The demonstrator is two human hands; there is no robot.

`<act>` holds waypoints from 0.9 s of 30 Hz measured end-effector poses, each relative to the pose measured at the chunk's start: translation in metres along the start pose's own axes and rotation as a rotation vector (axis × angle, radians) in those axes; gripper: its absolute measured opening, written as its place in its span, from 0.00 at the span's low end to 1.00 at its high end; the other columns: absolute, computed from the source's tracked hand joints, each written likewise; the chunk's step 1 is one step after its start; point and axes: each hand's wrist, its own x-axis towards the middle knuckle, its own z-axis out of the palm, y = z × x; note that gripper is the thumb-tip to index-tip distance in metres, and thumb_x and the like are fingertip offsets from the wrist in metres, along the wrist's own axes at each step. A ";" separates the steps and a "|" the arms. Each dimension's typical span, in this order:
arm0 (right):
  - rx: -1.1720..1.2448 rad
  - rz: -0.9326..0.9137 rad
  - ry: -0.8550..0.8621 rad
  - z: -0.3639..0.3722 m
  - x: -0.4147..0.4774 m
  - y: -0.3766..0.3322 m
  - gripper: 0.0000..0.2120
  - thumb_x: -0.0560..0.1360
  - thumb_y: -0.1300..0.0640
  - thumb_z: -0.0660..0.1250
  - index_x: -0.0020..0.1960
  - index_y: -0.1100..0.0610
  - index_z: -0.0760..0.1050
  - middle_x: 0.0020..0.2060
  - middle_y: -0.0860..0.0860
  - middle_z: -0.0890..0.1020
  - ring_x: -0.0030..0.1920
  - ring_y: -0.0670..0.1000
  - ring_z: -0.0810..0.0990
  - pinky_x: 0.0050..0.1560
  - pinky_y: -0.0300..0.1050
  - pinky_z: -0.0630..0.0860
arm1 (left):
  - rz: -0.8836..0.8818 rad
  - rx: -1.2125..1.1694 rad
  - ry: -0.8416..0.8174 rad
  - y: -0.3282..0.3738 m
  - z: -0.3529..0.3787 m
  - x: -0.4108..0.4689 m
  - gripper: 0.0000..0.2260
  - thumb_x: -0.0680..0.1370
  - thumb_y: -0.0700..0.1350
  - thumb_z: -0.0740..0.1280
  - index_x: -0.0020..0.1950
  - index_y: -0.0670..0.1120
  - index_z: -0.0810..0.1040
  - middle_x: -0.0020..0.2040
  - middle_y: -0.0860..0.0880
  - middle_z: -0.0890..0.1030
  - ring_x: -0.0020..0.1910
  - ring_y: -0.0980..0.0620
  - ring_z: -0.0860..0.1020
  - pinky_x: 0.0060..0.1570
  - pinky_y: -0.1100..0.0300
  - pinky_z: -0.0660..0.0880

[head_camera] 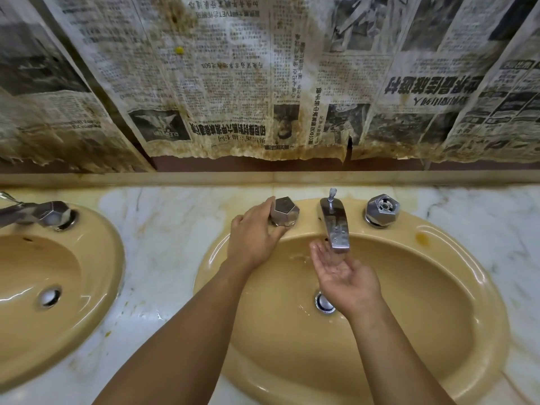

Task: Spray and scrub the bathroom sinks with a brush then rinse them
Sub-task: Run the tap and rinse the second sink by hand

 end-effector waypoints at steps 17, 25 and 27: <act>-0.343 -0.046 -0.110 0.019 0.002 0.064 0.19 0.85 0.58 0.55 0.70 0.70 0.69 0.65 0.65 0.77 0.70 0.62 0.74 0.73 0.55 0.69 | 0.198 0.412 -0.325 -0.023 -0.022 -0.021 0.37 0.77 0.65 0.36 0.85 0.52 0.43 0.84 0.58 0.37 0.83 0.53 0.42 0.79 0.43 0.52; -0.359 -0.095 0.063 -0.013 0.004 0.047 0.20 0.85 0.57 0.55 0.70 0.68 0.71 0.59 0.64 0.81 0.59 0.61 0.81 0.66 0.52 0.74 | -0.007 0.420 -0.164 -0.017 -0.015 -0.062 0.28 0.84 0.58 0.38 0.85 0.55 0.46 0.84 0.59 0.45 0.84 0.55 0.45 0.77 0.37 0.51; -0.268 -0.129 0.160 -0.038 0.007 0.026 0.19 0.84 0.59 0.55 0.69 0.67 0.72 0.57 0.63 0.81 0.54 0.60 0.82 0.64 0.52 0.75 | -0.082 0.402 -0.138 -0.014 -0.012 -0.076 0.25 0.87 0.52 0.46 0.85 0.54 0.49 0.85 0.59 0.47 0.83 0.56 0.48 0.78 0.37 0.50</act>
